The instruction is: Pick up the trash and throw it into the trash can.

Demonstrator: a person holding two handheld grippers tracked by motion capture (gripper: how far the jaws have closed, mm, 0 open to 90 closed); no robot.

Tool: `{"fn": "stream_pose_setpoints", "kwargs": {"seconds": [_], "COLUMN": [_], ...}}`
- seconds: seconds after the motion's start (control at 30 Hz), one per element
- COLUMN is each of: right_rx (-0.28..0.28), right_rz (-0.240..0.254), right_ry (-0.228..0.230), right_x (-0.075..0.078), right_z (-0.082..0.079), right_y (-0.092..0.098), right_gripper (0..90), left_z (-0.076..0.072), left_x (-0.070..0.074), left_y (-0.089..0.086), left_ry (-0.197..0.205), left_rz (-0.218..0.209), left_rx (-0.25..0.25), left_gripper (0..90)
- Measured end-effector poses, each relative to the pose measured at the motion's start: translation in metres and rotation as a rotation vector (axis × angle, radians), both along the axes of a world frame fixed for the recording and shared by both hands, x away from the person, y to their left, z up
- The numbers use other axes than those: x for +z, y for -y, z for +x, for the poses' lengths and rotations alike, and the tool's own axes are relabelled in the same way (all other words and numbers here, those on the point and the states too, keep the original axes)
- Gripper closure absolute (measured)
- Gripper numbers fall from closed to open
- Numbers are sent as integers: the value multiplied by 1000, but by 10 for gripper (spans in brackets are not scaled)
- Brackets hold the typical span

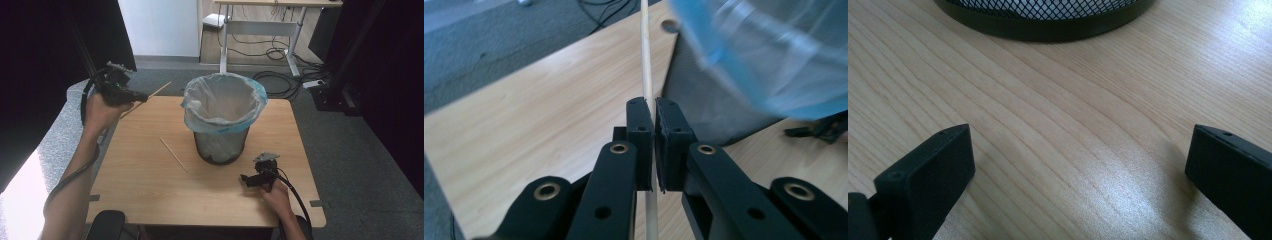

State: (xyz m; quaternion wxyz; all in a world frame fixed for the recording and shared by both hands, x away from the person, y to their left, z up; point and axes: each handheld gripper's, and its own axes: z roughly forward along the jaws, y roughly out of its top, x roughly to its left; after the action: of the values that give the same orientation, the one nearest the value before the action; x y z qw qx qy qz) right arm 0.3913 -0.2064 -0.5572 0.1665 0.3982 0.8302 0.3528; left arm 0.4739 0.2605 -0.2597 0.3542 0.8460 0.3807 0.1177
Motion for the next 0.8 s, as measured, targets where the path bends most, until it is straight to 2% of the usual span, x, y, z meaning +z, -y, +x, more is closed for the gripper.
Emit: {"fn": "stream_pose_setpoints", "kwargs": {"seconds": [0.13, 0.3, 0.4, 0.5, 0.6, 0.7, 0.73, 0.8], "right_rx": [0, 0, 2, 0, 0, 2, 2, 1], "right_rz": [0, 0, -1, -1, -1, -1, -2, -2], "right_ry": [0, 0, 1, 0, 0, 0, 0, -1], "right_x": [0, 0, 0, 0, 0, 0, 0, 0], "right_z": [0, 0, 0, -1, -1, -1, -2, -2], "right_y": [0, 0, 0, 0, 0, 0, -1, -1], "right_gripper": [0, 0, 0, 0, 0, 0, 0, 0], "left_z": [6, 14, 19, 25, 33, 37, 38, 39], "left_x": [18, 28, 27, 23, 16, 11, 10, 10], "left_y": [28, 64, 88, 111, 132, 145, 146, 149], "left_ry": [-1, -12, -24, -36, -53, -54, -43, -15], "left_rz": [14, 18, 11, 25, 41, 31, 24, 13], "left_rx": [-47, -110, -155, -185, -207, -202, -196, -175], "left_gripper": [859, 859, 859, 859, 859, 850, 832, 640]}}
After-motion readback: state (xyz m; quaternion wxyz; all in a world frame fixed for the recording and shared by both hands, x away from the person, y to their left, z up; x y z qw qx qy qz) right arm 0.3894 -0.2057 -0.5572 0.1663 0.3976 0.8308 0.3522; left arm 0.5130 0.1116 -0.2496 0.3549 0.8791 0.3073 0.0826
